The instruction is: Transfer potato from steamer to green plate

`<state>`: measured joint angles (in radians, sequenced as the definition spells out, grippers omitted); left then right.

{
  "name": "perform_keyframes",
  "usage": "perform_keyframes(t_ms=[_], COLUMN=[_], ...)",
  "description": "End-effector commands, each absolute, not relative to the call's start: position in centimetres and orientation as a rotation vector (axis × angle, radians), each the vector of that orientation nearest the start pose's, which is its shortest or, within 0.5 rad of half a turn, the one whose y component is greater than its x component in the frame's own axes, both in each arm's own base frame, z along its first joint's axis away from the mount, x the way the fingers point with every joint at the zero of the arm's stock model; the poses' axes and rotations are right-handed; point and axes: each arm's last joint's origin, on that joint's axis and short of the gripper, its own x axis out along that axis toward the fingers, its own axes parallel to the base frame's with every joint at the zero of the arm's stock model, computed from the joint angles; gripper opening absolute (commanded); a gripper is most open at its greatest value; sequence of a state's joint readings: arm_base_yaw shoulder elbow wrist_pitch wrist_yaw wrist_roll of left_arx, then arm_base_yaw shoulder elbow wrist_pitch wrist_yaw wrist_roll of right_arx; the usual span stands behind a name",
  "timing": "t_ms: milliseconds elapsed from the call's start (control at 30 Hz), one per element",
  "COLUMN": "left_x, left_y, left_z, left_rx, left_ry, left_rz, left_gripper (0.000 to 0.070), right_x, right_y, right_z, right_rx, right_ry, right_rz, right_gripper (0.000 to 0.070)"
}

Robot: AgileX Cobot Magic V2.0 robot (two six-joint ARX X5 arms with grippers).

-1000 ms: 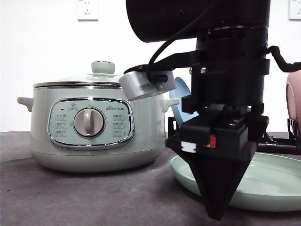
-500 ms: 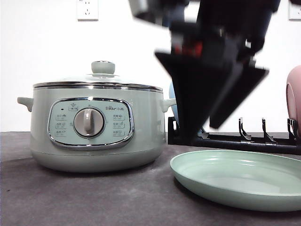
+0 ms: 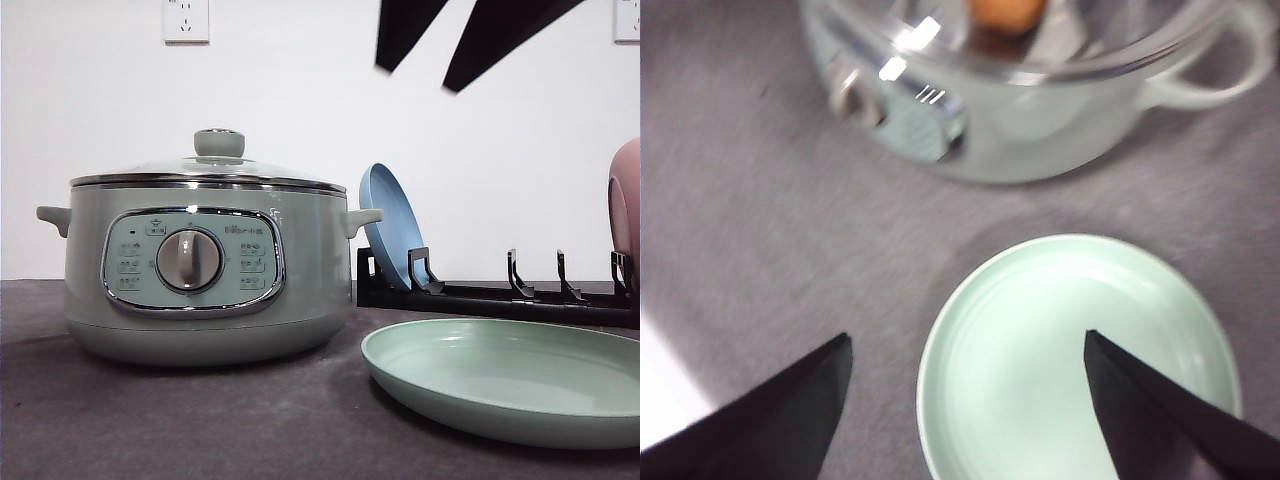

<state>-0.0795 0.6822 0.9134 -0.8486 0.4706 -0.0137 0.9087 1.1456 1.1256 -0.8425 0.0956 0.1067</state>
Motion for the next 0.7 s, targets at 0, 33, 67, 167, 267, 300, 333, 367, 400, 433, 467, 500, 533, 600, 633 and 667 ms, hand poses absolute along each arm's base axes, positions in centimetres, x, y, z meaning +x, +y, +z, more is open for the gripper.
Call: perform_keyframes(t_ms=[0,33,67,167,267,300,333,367,400,433,467,500,533,600,633,667], left_x=[11.6,11.6,11.6,11.6,11.6,11.6,11.6,11.6,11.6,11.6,11.6,11.6,11.6,11.6,11.7,11.8], left_y=[-2.3,-2.3,-2.3,-2.3,-2.3,-2.3,-2.3,-2.3,-2.3,-2.3,-2.3,-2.3,-2.3,-2.3,-2.3,-2.3], left_z=[33.7,33.7,33.7,33.7,33.7,33.7,33.7,33.7,33.7,33.7,33.7,33.7,33.7,33.8,33.8,34.0], left_rx=[-0.135,-0.135,-0.135,-0.135,-0.135,-0.135,-0.135,-0.134,-0.134,-0.135,-0.135,-0.135,-0.135,-0.134,-0.133,-0.131], left_ry=[0.599,0.599,0.599,0.598,0.597,0.596,0.596,0.596,0.596,0.596,0.596,0.595,0.595,0.588,0.580,0.570], left_rz=[-0.533,-0.533,-0.533,-0.533,-0.533,-0.533,-0.533,-0.533,-0.533,-0.533,-0.533,-0.533,-0.533,-0.533,-0.534,-0.538], left_gripper=[0.0595,0.0595,0.0596,0.0596,0.0595,0.0595,0.0595,0.0595,0.0595,0.0595,0.0595,0.0595,0.0595,0.0593,0.0590,0.0589], right_x=[14.0,14.1,14.3,14.9,15.3,15.4,15.5,15.6,15.7,15.7,15.7,15.7,15.8,15.7,15.7,15.7], right_y=[16.8,16.4,15.9,14.4,13.3,13.1,12.9,12.8,12.7,12.6,12.6,12.6,12.6,12.5,12.5,12.5], right_z=[33.6,34.0,34.2,34.8,35.0,35.0,35.0,35.0,35.0,35.0,35.0,35.0,35.0,35.0,35.0,35.0], right_rx=[-0.301,-0.273,-0.243,-0.159,-0.102,-0.088,-0.075,-0.067,-0.066,-0.068,-0.074,-0.076,-0.075,-0.076,-0.076,-0.076], right_ry=[0.787,0.786,0.786,0.797,0.810,0.814,0.819,0.821,0.820,0.817,0.815,0.815,0.817,0.819,0.819,0.819], right_rz=[0.738,0.753,0.768,0.802,0.818,0.824,0.833,0.840,0.843,0.845,0.845,0.844,0.843,0.843,0.843,0.843], right_gripper=[0.0464,0.0464,0.0464,0.0464,0.0464,0.0464,0.0464,0.0464,0.0464,0.0464,0.0464,0.0464,0.0463,0.0463,0.0463,0.0463])
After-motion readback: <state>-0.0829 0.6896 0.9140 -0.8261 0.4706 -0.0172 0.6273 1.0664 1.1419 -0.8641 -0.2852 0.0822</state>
